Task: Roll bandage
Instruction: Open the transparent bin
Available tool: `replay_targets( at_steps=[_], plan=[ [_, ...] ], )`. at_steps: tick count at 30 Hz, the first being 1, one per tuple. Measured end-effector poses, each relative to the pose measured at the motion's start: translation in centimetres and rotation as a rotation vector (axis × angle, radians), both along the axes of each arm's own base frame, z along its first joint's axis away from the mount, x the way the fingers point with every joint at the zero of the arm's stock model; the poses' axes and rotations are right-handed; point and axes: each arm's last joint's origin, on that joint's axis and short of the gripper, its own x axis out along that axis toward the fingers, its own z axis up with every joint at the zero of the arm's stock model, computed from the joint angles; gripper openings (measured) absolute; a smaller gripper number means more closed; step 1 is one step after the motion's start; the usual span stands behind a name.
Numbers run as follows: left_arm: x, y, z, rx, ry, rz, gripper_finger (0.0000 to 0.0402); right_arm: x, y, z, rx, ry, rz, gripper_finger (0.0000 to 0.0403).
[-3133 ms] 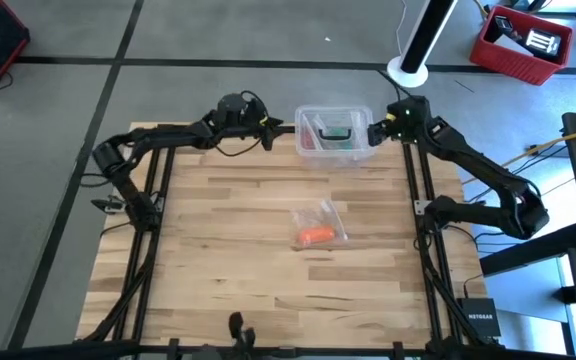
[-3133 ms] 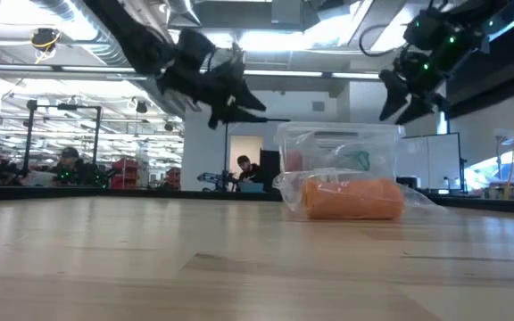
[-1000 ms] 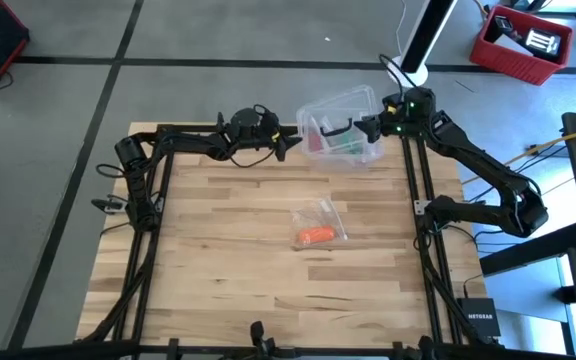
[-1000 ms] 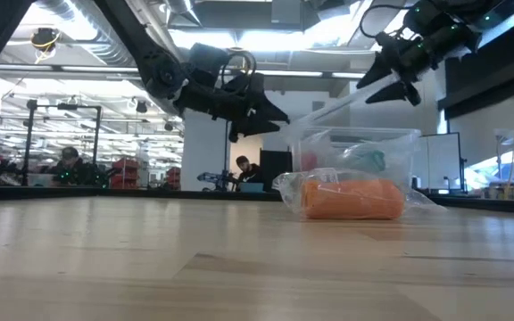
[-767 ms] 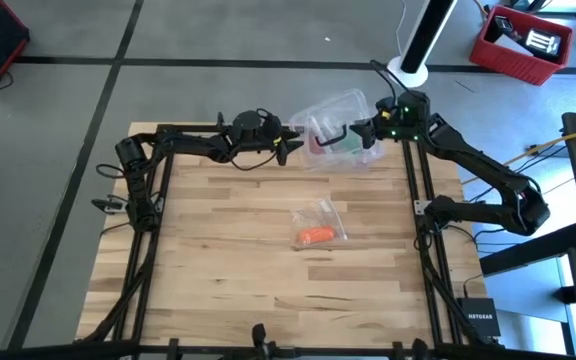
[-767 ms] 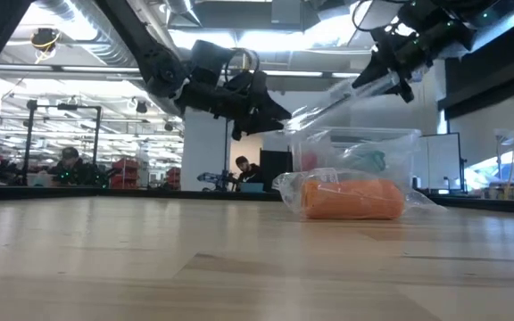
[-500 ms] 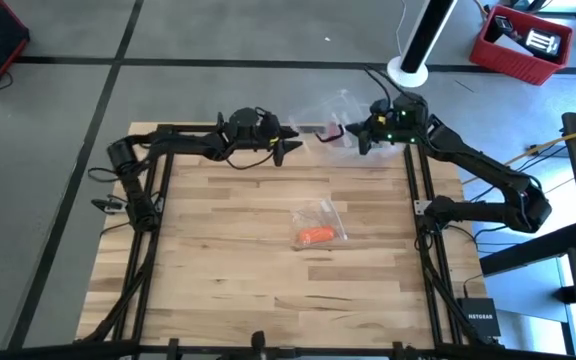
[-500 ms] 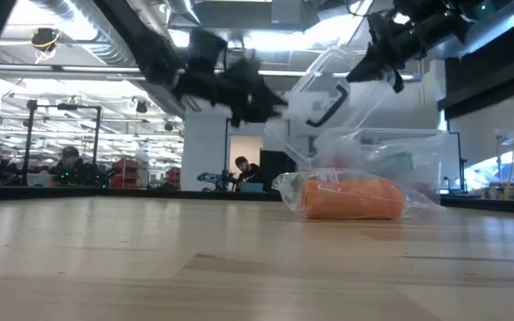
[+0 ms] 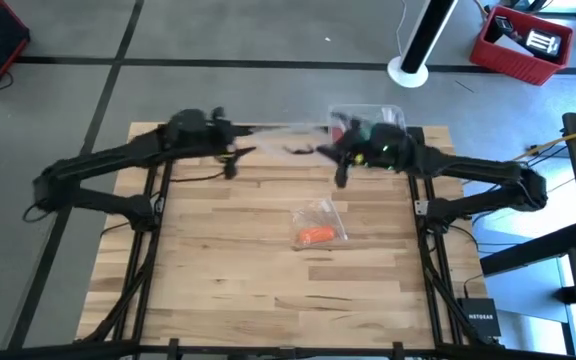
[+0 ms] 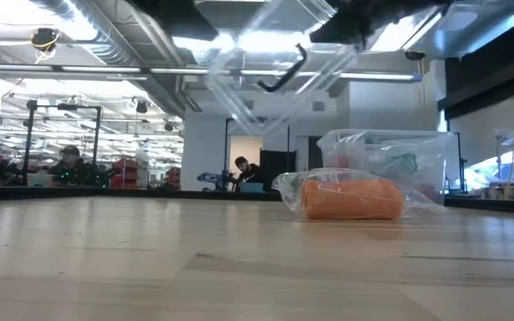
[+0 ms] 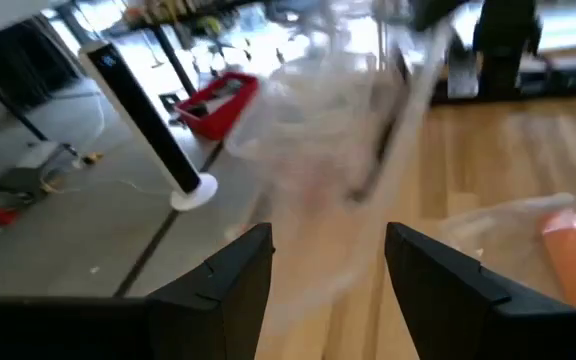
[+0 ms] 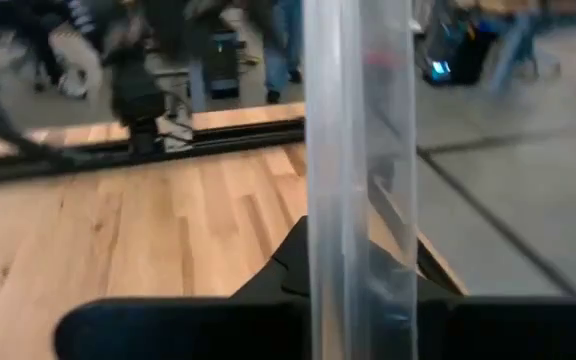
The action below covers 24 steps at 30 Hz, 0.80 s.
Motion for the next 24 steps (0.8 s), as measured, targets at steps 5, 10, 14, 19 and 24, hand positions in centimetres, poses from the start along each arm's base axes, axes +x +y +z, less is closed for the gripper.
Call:
replay_targets(
  at_steps=[5,10,14,19,24],
  plan=[
    [-4.5,-2.6,2.2,-0.082,-0.067,0.014,0.0187,4.6,3.1,-2.3,-0.246,0.028,0.132,0.0015],
    [-7.0,-3.8,2.5,-0.176,-0.083,0.028,0.0187,8.7,4.7,-6.2,-0.472,0.089,0.166,0.0019],
    [-7.4,-4.3,2.3,-0.232,-0.075,0.033,0.0187,11.2,4.9,-10.1,-0.565,0.146,0.210,0.0015],
    [-7.3,-4.6,2.1,-0.276,-0.078,0.027,0.0187,13.2,4.8,-14.2,-0.571,0.156,0.218,0.0041],
    [-7.1,-4.8,2.3,-0.282,-0.094,0.013,0.0187,13.9,4.8,-16.8,-0.563,0.192,0.233,0.0088]
  ],
)
